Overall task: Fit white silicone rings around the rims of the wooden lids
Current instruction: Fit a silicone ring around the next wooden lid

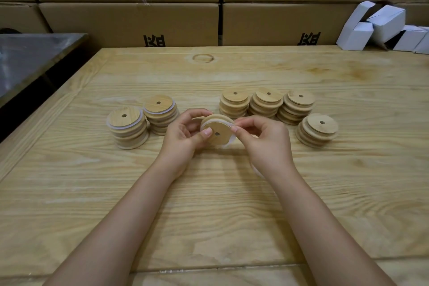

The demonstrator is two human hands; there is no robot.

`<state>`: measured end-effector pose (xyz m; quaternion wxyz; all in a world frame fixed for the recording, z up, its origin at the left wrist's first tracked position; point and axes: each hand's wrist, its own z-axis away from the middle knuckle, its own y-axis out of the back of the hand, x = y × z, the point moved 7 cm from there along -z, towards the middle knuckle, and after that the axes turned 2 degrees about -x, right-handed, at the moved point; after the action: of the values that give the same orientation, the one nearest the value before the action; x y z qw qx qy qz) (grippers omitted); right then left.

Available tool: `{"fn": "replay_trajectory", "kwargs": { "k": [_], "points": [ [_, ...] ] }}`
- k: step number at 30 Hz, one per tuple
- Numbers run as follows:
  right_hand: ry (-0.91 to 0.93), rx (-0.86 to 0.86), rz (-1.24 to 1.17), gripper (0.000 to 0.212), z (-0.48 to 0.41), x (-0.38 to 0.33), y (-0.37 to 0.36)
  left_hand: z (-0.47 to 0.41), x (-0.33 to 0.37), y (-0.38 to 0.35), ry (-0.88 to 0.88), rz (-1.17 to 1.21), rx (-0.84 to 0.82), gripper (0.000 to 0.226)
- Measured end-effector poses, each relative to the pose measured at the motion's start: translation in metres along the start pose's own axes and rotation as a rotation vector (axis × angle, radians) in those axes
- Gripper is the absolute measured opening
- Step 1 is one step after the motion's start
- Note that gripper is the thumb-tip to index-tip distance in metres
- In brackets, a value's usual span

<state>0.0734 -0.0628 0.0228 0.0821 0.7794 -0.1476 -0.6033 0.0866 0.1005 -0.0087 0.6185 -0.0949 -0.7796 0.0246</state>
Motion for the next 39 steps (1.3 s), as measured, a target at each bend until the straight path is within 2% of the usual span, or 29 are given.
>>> {"fn": "replay_trajectory", "kwargs": {
  "k": [6,11,16,20,25,28,33,39],
  "points": [
    [0.032,-0.012,0.008,0.017,0.001,-0.004,0.000,0.000,-0.003,0.000,0.049,0.065,-0.014,0.031],
    [0.184,0.038,0.202,0.002,0.007,-0.017,-0.001,0.000,-0.003,-0.001,0.055,0.122,-0.005,0.032],
    [0.272,0.066,0.279,0.005,0.011,-0.022,-0.003,-0.001,-0.001,0.001,0.046,0.155,0.000,0.032],
    [0.202,0.065,0.159,0.004,0.008,-0.016,-0.001,-0.001,-0.003,0.002,0.051,0.162,-0.001,0.032],
    [0.054,0.022,0.018,0.017,0.003,-0.004,-0.002,-0.002,-0.002,0.003,0.055,0.166,0.008,0.032],
    [0.007,0.004,-0.023,0.018,0.002,-0.001,-0.003,-0.002,-0.002,0.004,0.067,0.172,0.013,0.030],
    [-0.012,-0.002,-0.038,0.015,0.002,-0.001,-0.002,-0.002,-0.002,0.005,0.096,0.179,0.007,0.032],
    [0.053,0.005,0.040,0.005,0.004,-0.007,0.001,-0.001,-0.004,0.004,0.151,0.185,0.005,0.031]
  ]
}}
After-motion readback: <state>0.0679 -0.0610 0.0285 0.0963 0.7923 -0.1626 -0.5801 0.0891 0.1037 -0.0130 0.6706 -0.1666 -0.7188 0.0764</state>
